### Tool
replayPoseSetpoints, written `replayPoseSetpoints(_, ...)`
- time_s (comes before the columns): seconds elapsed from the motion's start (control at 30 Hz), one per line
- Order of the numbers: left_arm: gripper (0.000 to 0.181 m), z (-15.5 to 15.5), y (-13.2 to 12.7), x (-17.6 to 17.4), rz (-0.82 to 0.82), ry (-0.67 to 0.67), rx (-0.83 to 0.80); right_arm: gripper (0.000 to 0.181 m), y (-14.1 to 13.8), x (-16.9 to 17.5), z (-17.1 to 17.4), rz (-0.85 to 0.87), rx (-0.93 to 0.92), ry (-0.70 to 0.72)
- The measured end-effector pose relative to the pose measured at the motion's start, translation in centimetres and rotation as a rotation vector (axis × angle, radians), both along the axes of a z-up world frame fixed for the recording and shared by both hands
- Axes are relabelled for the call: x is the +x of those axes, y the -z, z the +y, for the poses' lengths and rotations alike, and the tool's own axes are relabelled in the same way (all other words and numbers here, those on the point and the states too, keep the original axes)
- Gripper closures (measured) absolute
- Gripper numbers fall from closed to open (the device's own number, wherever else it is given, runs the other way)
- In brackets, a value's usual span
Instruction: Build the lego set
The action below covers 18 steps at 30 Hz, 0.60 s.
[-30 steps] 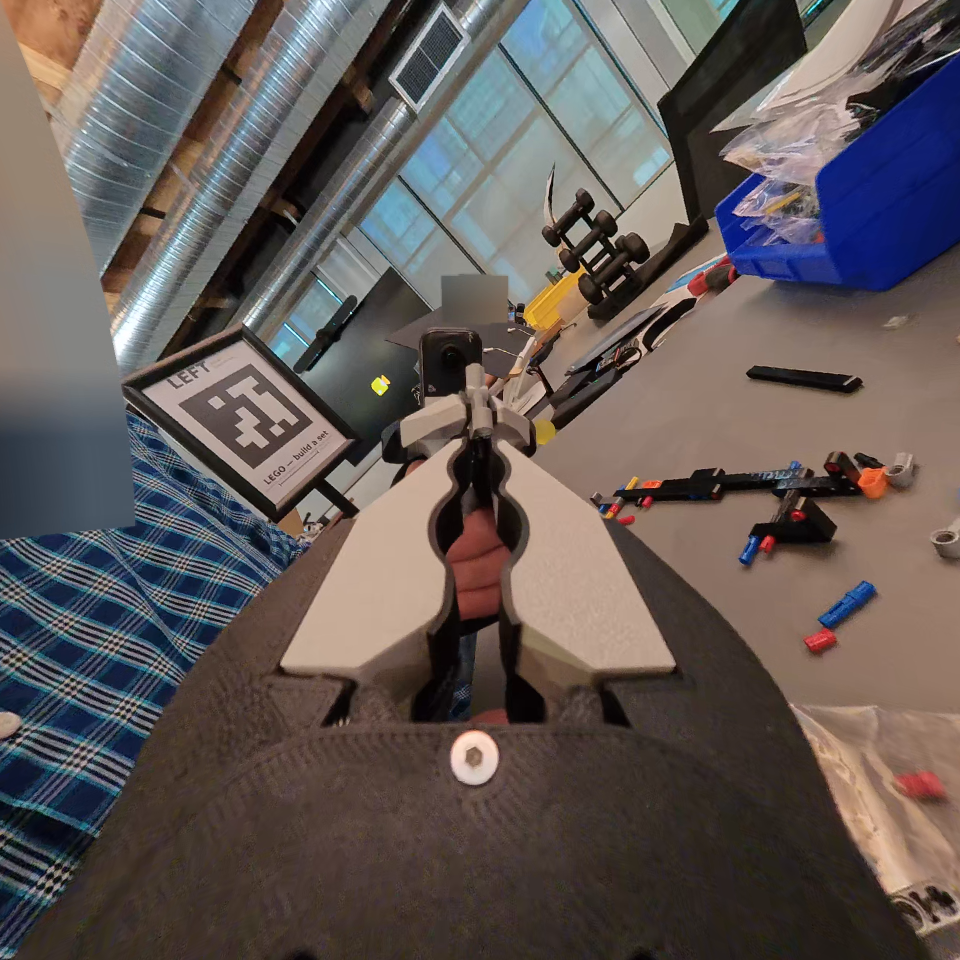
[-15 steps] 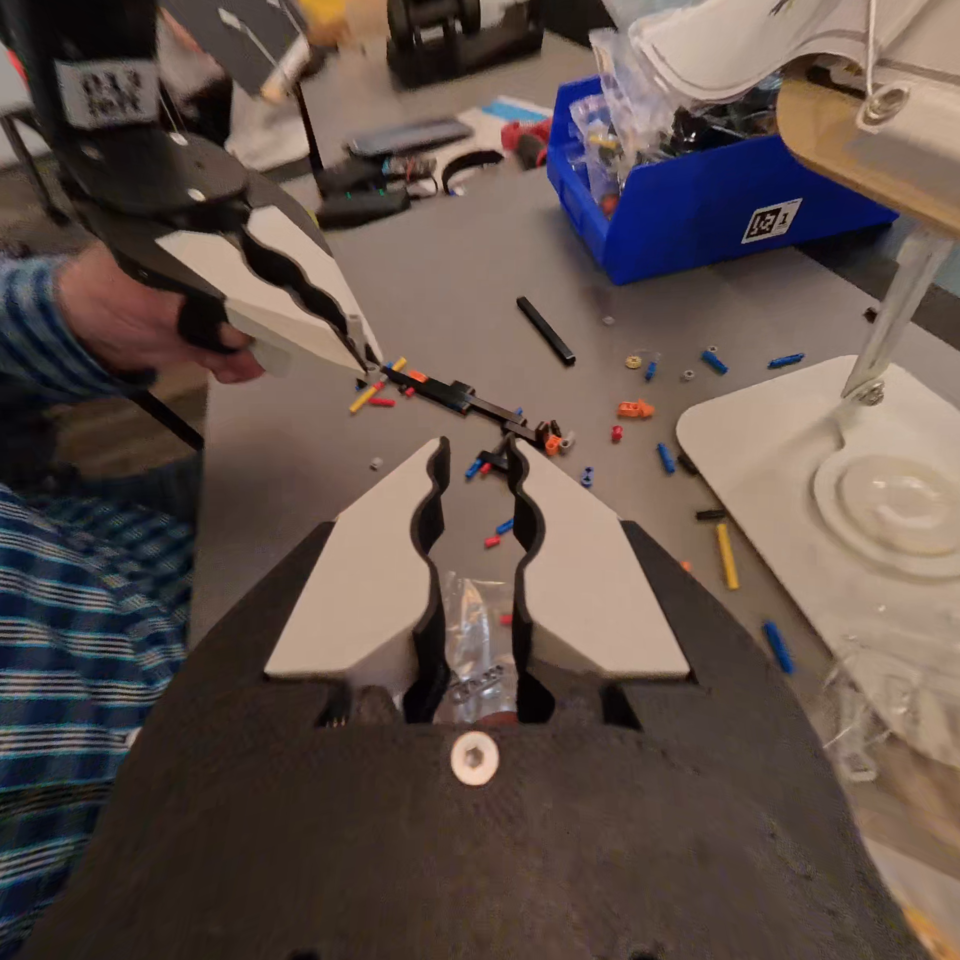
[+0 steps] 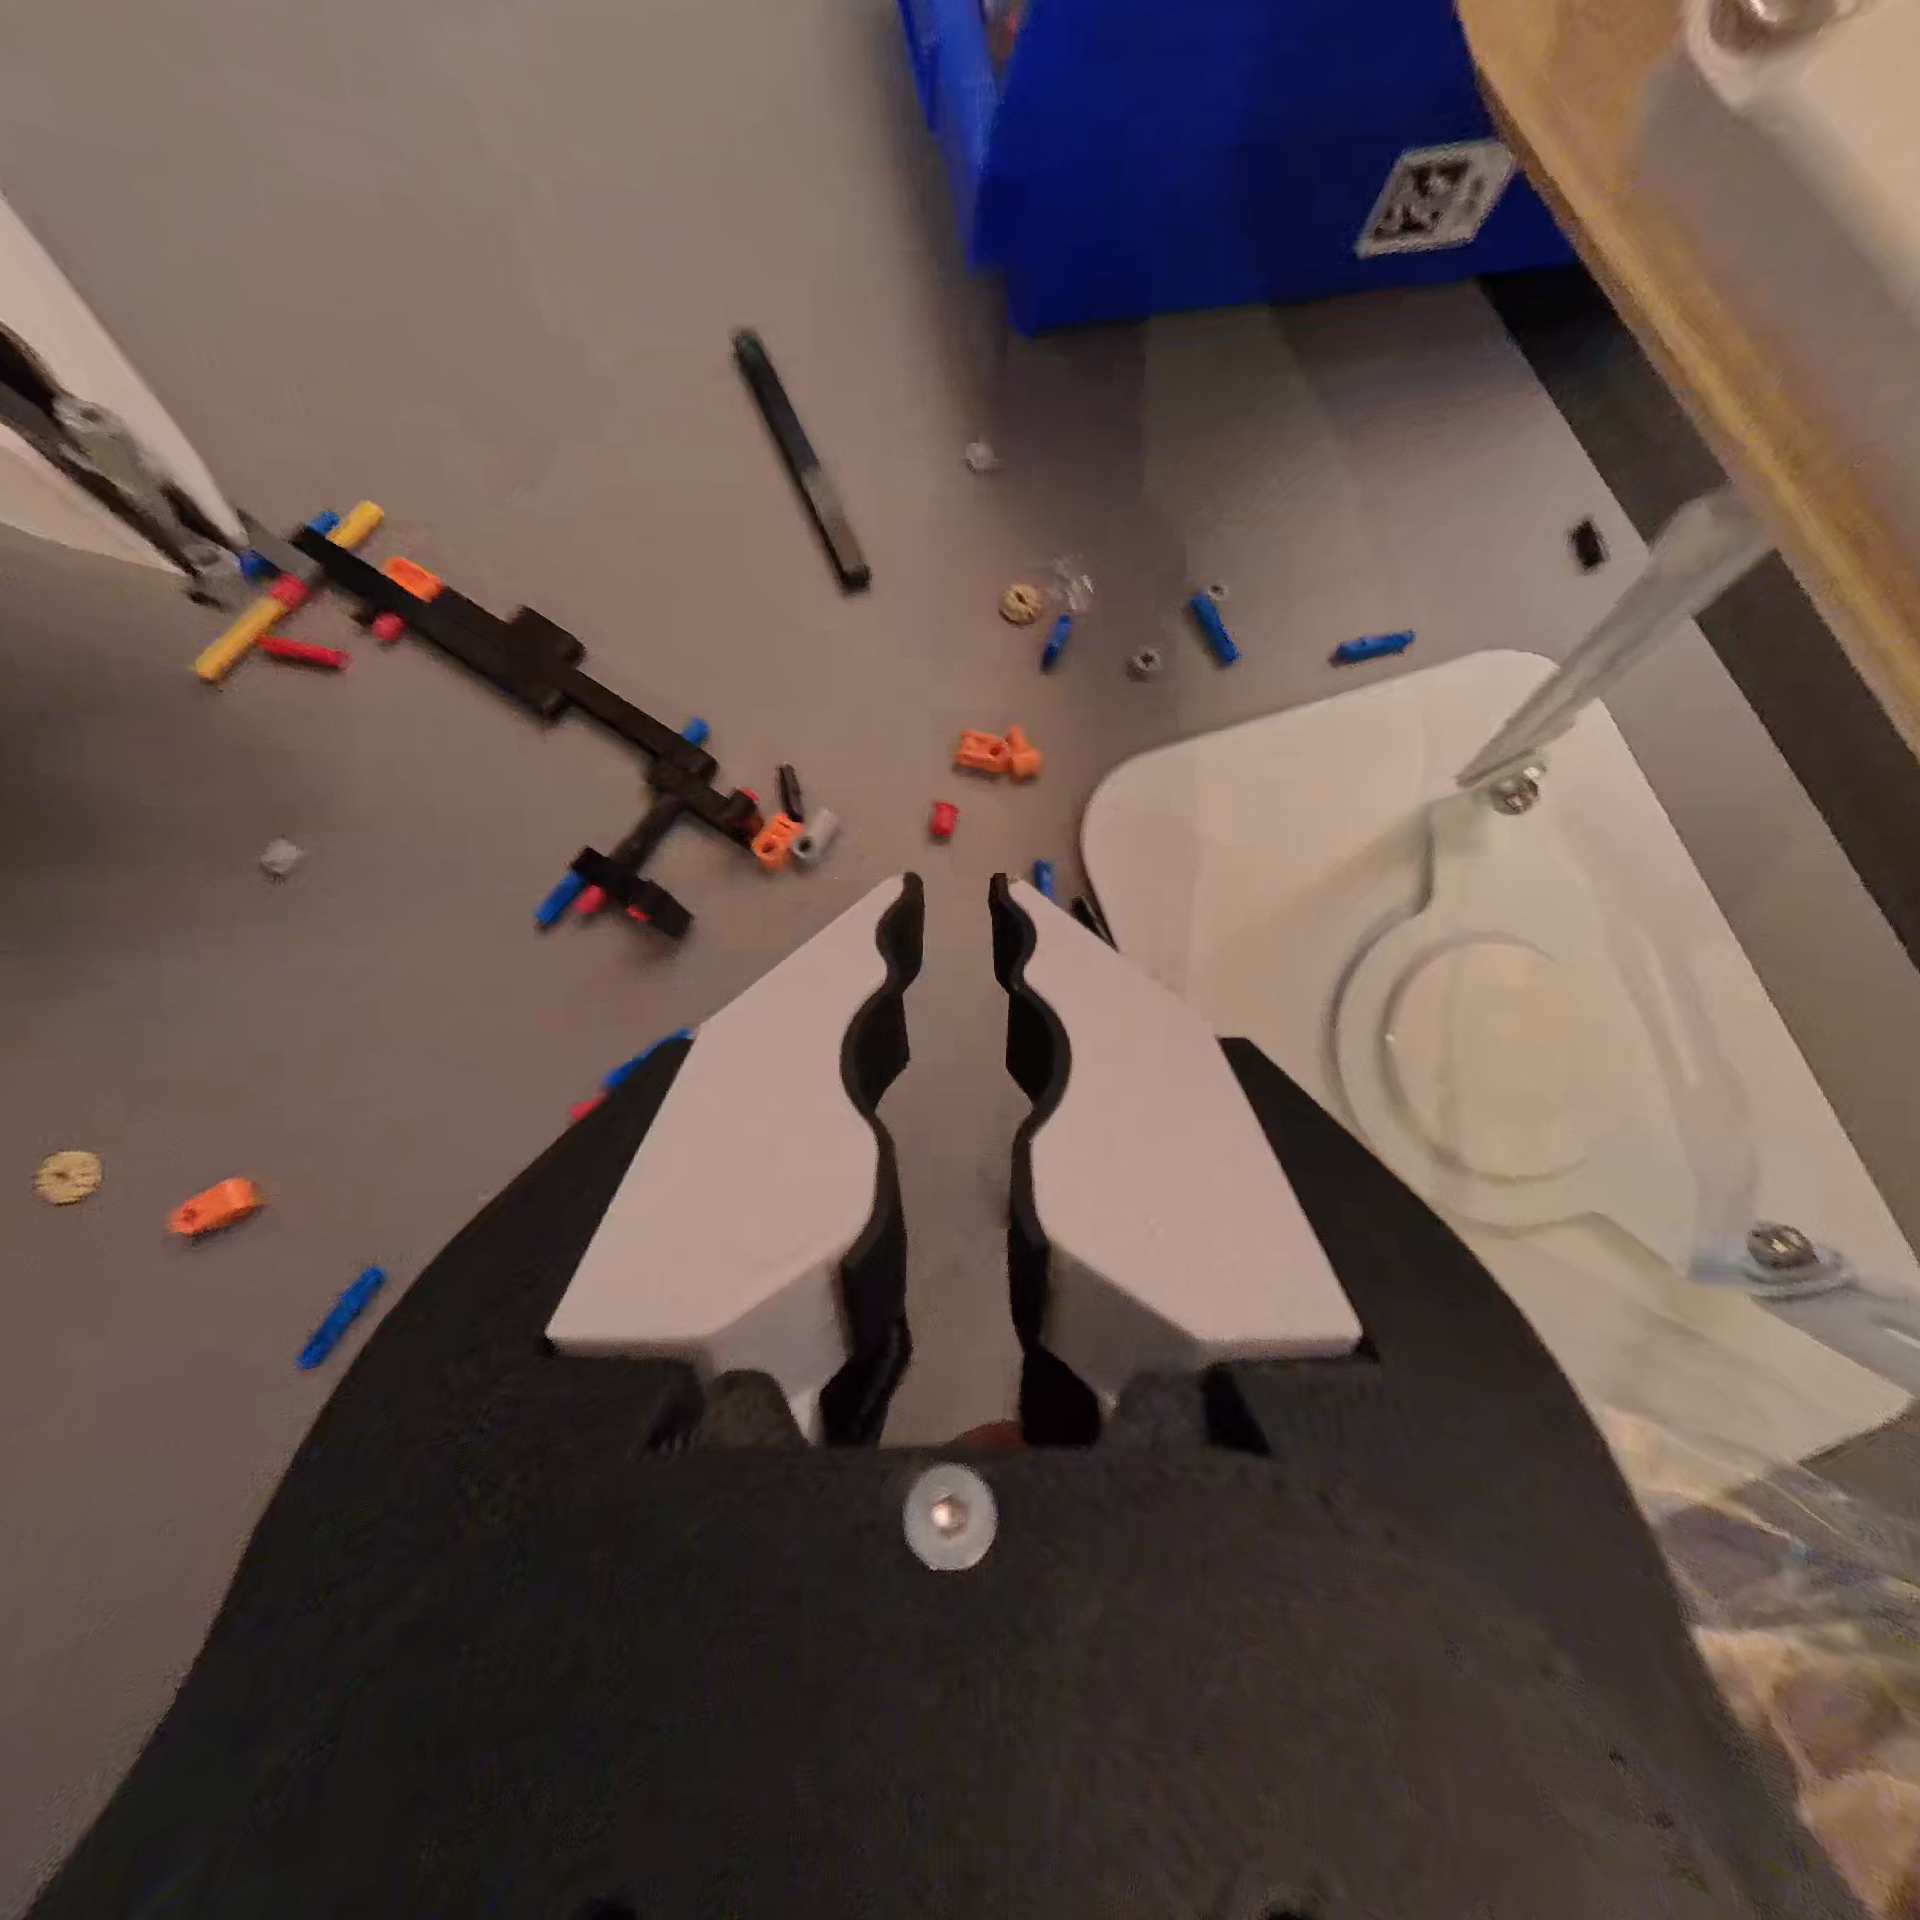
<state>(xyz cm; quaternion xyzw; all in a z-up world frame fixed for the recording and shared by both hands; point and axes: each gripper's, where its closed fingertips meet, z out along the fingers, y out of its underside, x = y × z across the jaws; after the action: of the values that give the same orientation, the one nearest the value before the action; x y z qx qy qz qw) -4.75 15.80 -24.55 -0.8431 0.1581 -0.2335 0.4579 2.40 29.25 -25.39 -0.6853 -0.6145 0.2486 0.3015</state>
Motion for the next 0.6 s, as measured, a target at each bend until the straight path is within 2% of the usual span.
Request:
replayPoseSetpoints(0.3,0.177,0.7,0.5,-1.5,-0.044,-0.031,0.008,0.172,2.4,2.3,3.0,-0.096,0.024,0.064)
replayPoseSetpoints(0.6,0.177,1.1,0.8,-1.6,-0.065,-0.032,0.022,0.170,4.7,2.8,3.7,-0.187,0.057,0.038)
